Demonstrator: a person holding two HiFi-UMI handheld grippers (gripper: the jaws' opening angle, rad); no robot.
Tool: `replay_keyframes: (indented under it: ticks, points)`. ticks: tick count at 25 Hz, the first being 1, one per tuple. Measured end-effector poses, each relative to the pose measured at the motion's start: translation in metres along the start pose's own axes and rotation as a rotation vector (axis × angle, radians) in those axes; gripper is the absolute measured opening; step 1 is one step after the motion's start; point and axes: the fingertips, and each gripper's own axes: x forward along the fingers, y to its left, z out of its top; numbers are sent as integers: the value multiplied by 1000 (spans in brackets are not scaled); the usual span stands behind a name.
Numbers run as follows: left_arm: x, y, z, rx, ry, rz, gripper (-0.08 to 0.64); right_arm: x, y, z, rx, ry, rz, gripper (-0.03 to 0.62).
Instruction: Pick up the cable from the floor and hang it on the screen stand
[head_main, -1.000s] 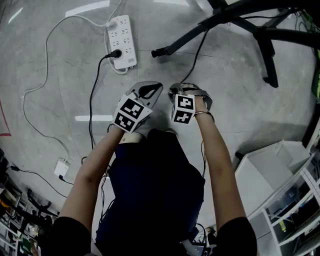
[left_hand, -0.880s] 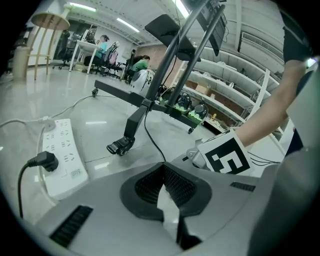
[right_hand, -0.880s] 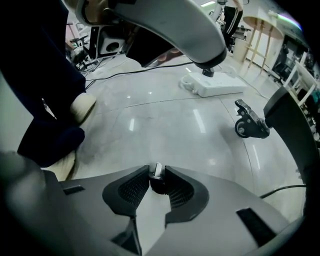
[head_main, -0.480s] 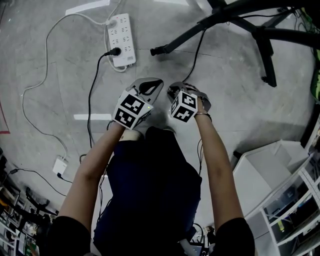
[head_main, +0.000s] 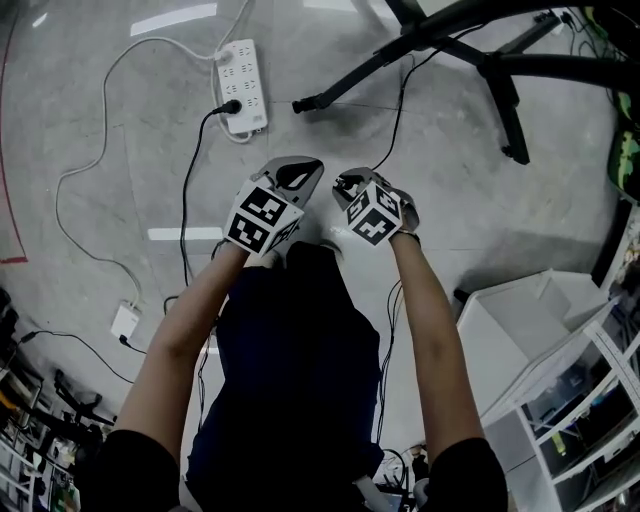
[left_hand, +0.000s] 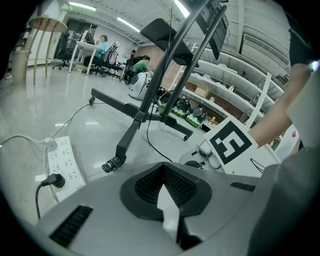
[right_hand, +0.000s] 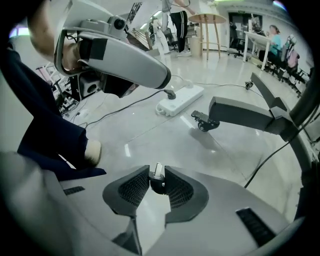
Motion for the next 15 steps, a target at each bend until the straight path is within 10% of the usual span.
replay_keyframes:
  ticks: [15]
  points:
    - [-65,-45,72,13,19,25,8,-108,10,46,138,-65,-19,109]
